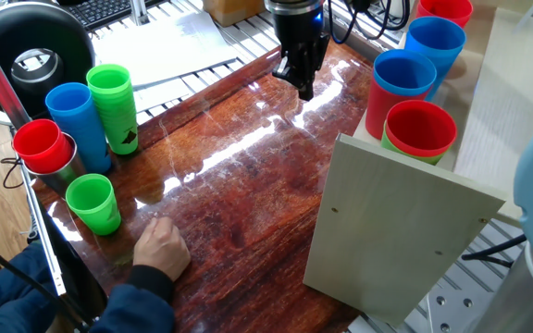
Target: Take the cups off the shelf and stack them together
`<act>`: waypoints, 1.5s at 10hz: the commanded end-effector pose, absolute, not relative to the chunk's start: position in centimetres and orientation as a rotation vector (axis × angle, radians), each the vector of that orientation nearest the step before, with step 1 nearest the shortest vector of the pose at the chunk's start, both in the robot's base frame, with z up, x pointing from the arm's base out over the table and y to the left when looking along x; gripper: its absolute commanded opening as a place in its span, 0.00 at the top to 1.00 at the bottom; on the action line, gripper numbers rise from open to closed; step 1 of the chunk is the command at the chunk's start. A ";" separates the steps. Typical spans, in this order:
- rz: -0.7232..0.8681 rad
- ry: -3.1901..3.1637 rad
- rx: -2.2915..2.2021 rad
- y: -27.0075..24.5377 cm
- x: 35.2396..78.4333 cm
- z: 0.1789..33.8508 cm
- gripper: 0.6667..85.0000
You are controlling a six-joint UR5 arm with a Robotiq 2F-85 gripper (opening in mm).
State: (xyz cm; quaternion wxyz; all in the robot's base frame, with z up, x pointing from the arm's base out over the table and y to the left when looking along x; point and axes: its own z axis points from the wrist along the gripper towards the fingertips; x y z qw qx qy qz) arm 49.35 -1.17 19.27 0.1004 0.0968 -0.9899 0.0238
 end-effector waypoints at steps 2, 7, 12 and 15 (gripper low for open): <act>0.050 -2.934 0.280 -0.8 49.5 19.3 0.99; 0.041 -2.962 0.185 0.1 49.9 19.3 0.99; 0.093 -2.973 0.096 1.5 49.2 21.7 0.99; 0.037 -2.985 0.181 3.3 48.8 26.1 0.99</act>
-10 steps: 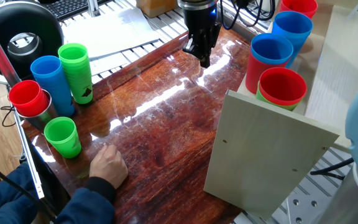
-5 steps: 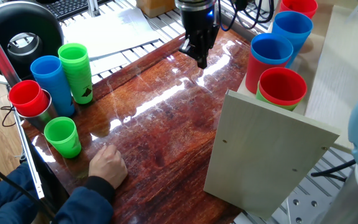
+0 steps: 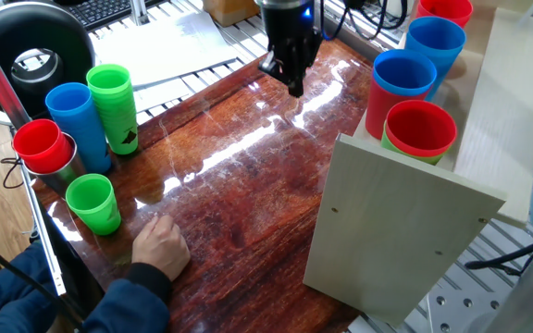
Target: Take the cups off the shelf and stack them together
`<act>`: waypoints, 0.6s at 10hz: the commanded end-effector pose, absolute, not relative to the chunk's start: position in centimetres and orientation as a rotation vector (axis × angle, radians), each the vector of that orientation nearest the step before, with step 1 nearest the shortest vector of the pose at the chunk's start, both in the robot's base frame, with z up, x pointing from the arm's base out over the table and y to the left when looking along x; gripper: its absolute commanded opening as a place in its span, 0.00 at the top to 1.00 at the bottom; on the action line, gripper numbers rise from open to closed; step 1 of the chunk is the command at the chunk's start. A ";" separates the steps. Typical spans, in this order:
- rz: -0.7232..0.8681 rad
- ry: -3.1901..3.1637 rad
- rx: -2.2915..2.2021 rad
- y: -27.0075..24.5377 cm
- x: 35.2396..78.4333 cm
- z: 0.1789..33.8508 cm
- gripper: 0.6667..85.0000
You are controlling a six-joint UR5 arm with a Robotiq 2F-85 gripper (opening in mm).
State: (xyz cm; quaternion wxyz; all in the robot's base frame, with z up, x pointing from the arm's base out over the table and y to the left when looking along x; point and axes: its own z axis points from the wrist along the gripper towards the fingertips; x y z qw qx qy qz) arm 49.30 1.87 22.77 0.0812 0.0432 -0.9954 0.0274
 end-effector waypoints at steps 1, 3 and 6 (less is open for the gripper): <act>0.014 -3.017 0.221 3.8 49.0 27.7 0.99; 0.007 -3.113 0.354 5.0 49.4 30.9 0.99; 0.064 -3.146 0.609 6.0 48.6 33.4 0.99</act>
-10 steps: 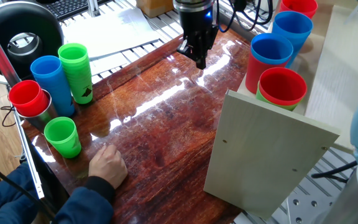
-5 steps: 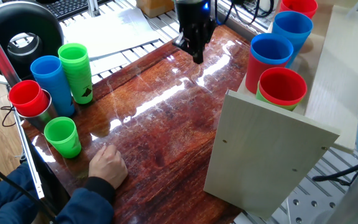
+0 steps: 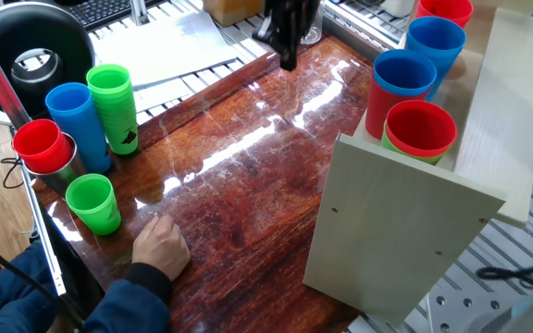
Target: Take the cups off the shelf and stack them together
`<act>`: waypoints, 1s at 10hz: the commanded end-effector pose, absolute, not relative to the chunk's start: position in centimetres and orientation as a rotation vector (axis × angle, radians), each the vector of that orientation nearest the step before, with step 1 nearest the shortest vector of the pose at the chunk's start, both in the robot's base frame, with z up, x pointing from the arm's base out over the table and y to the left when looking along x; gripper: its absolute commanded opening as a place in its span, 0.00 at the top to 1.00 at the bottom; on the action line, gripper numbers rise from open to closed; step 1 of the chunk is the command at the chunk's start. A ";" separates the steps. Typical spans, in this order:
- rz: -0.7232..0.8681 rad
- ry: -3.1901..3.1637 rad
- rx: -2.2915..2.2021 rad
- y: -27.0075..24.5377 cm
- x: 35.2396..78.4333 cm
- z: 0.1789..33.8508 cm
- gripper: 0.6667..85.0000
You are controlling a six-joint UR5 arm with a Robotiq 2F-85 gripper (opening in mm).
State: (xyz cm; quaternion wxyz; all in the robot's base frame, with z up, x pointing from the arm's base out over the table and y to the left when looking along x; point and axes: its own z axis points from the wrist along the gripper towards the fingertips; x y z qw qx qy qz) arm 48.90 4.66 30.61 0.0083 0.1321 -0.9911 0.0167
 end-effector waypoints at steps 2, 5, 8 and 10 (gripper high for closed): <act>0.029 -3.122 0.797 5.7 48.1 34.0 0.99; 0.033 -3.087 0.836 5.5 47.7 33.8 0.99; 0.016 -3.102 0.802 5.9 47.9 33.8 0.99; 0.019 -3.098 0.796 5.8 47.7 33.8 0.99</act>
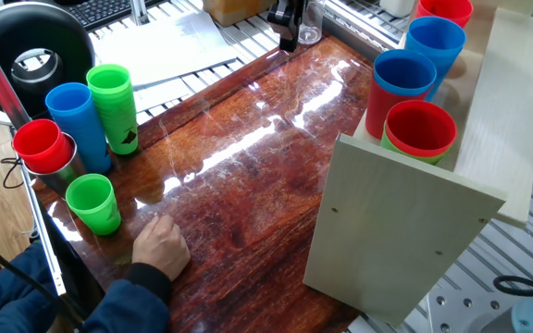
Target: Take the cups off the shelf and stack them together
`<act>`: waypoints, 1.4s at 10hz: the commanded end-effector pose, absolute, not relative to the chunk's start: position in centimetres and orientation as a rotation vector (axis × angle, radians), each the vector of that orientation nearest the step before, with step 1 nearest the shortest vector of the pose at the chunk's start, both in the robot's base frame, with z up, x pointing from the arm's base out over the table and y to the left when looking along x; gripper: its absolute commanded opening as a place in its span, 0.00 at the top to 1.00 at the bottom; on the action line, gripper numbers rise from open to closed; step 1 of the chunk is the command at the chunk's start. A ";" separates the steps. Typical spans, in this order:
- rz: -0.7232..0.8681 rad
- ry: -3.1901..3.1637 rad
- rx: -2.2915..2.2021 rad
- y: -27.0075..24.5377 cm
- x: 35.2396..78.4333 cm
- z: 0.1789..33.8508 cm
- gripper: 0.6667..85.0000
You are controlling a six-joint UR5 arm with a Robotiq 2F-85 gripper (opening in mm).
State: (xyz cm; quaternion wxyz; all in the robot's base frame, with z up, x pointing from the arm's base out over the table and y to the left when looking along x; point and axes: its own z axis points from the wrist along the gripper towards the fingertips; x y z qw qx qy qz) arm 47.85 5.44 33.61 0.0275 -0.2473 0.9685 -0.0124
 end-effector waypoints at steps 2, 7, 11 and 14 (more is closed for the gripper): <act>0.013 2.982 -0.851 6.2 47.2 33.8 0.99; 0.134 2.960 -0.878 8.3 46.8 33.9 0.99; 0.152 3.042 -1.060 7.3 42.7 34.8 0.60; 0.063 3.037 -1.077 6.1 40.1 37.7 0.57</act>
